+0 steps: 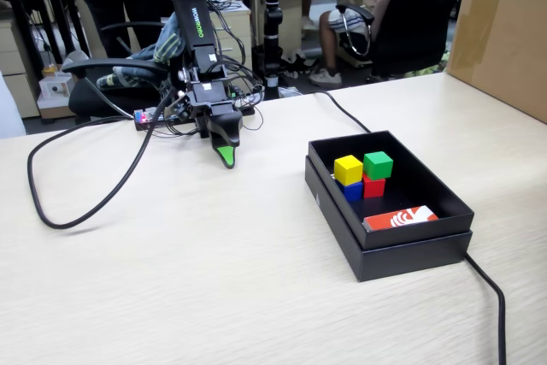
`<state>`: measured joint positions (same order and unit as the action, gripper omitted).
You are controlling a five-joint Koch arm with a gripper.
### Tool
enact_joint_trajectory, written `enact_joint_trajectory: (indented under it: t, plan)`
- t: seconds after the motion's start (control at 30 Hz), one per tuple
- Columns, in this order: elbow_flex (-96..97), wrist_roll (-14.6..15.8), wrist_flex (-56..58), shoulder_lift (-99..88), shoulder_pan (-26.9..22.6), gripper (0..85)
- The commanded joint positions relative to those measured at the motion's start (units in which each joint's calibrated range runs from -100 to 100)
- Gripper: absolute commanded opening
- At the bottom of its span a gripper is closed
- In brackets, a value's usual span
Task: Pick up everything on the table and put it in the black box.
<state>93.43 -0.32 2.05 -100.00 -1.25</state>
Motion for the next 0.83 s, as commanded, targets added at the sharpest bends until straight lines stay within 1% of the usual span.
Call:
enact_joint_trajectory:
  t: [0.0, 0.8]
  plan:
    - [2.5, -0.2, 1.3, 0.0, -0.2, 48.7]
    - [2.2, -0.2, 1.3, 0.0, -0.1, 48.8]
